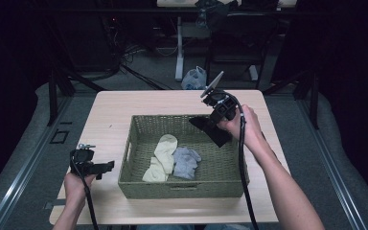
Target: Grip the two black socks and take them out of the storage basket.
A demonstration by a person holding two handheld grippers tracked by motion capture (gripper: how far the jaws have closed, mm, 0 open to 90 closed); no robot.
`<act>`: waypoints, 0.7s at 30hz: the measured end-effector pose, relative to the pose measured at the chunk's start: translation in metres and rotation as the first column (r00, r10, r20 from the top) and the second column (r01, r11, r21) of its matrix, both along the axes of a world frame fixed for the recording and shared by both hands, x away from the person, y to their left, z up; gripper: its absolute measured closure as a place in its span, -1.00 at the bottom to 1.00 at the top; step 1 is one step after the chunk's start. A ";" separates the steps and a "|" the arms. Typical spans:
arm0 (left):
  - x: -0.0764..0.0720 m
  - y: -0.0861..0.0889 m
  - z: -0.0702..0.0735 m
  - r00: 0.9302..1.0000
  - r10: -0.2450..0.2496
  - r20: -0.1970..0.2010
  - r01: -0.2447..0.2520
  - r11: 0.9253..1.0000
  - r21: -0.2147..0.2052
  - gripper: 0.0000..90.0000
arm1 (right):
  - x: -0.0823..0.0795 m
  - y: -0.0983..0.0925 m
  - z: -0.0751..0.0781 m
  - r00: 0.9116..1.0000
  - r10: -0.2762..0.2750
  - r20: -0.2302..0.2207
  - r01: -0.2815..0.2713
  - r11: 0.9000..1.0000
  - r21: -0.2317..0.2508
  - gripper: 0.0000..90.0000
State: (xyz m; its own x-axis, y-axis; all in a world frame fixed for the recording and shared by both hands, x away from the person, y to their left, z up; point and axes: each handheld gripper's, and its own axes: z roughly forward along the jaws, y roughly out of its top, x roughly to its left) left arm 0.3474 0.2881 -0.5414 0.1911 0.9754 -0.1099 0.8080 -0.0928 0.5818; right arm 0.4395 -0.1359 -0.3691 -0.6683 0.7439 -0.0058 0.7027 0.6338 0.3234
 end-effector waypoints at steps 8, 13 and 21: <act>0.000 0.001 0.000 1.000 0.004 -0.002 -0.004 1.000 0.002 -0.90 | -0.004 -0.018 0.032 0.998 -0.031 0.059 0.030 0.999 0.029 0.83; -0.002 -0.001 0.002 1.000 0.001 0.004 -0.001 1.000 0.002 -0.90 | -0.007 -0.040 0.049 0.995 -0.058 0.085 0.055 0.998 0.038 0.83; -0.001 0.000 0.001 1.000 0.006 0.003 -0.006 1.000 0.002 -0.90 | -0.010 -0.083 0.057 0.982 -0.151 0.111 0.146 0.988 0.046 0.82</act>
